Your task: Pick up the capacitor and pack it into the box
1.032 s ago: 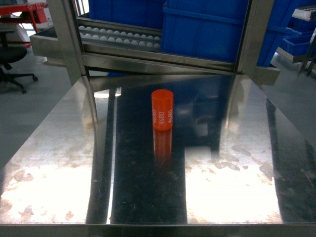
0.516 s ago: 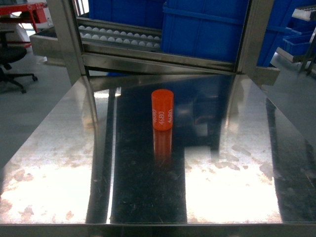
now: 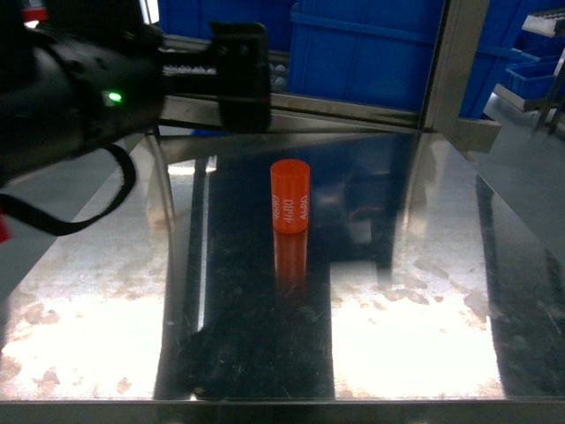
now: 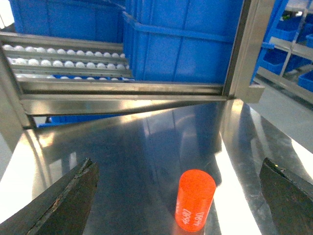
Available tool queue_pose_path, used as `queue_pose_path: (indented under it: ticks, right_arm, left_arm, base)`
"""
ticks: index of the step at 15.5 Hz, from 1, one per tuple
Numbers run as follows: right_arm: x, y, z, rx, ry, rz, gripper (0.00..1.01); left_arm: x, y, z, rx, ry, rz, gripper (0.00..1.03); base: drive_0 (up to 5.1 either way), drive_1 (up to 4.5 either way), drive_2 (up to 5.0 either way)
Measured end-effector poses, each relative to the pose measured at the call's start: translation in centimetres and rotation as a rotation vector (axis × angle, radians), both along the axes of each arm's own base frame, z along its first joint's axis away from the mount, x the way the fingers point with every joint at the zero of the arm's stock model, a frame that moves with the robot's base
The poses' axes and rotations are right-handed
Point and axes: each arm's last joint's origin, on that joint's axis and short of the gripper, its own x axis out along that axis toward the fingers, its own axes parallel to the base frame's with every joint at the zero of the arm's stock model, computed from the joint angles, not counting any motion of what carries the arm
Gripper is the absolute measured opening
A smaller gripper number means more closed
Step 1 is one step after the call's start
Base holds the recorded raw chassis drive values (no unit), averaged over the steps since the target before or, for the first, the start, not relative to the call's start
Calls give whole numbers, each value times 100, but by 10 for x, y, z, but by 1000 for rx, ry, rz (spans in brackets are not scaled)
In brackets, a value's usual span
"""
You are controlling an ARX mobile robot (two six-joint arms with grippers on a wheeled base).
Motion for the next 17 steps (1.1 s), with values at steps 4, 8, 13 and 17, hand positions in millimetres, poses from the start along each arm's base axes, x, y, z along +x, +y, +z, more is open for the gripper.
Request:
queue_pose_path:
  ticks: [4,8,13,17]
  right_arm:
    - [0,0,0,0,0,0,98]
    - [0,0,0,0,0,0,98]
    - [0,0,0,0,0,0,98]
    - [0,0,0,0,0,0,98]
  left_arm:
    - [48,-36,-33,33,75,-54,98]
    - [80,-53,-61,59,121,-58,98]
    - [103,-58,-100,91,200,-26,98]
    - [122,-61,-127,85,248,-5,98]
  base:
    - [0,0,0]
    - [0,0,0]
    - [0,0,0]
    - [0,0,0]
